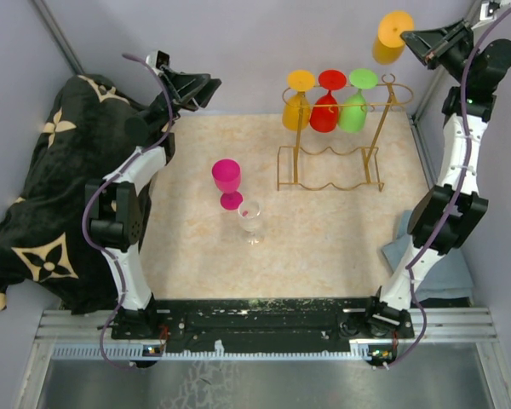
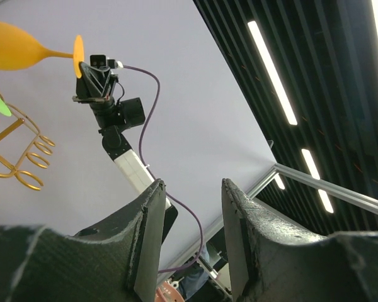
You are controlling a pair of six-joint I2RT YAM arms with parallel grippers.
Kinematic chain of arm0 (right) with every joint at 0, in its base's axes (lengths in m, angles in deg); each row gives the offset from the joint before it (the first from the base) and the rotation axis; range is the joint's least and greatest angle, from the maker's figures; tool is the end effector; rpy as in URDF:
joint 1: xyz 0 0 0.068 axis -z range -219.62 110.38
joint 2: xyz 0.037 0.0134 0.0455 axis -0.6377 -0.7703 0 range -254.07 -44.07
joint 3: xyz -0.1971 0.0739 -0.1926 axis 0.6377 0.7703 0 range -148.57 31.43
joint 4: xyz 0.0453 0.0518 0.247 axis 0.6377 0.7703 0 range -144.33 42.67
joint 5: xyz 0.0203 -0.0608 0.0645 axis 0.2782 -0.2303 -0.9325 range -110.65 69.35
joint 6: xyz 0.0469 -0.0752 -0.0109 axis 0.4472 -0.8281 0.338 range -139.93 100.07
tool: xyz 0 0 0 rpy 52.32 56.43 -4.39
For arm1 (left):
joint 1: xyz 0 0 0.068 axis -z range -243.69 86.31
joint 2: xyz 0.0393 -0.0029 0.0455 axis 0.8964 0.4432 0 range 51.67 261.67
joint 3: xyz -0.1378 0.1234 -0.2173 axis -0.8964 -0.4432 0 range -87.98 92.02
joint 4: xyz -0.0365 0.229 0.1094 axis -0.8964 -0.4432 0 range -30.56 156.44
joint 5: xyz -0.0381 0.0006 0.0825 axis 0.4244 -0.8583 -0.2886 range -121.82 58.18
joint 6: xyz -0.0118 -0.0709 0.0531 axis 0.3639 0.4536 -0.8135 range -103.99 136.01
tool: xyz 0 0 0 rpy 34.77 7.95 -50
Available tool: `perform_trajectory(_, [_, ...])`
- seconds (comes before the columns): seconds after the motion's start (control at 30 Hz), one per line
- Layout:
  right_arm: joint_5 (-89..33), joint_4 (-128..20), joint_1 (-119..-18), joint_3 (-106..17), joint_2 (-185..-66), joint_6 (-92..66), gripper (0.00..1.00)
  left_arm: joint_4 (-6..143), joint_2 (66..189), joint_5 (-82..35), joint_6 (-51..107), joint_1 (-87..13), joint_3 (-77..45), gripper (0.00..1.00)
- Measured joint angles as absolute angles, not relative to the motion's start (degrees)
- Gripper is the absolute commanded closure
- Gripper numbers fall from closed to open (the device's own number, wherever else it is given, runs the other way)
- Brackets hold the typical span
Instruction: Place the wine glass upside down on the wine glass rack
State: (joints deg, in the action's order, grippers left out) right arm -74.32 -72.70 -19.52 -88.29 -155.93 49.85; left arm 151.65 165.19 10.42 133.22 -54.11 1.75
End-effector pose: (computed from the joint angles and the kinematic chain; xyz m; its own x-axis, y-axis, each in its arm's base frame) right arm 0.4549 -0.0981 0.5162 -0.3023 0.7026 -0.6441 -0.5537 0.4206 0.7187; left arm 0.4225 -0.1256 0.4425 -0.7875 -0.5348 -0.3064 0.5689 -0.4392 -0.6953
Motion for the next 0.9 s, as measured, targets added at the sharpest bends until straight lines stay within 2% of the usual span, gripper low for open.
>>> perform_trajectory(0.9, [-73.19, -62.82, -18.45, -85.67, -157.78, 43.80, 1.00, 151.32, 165.19, 10.86, 133.20, -54.11, 1.11, 0.54])
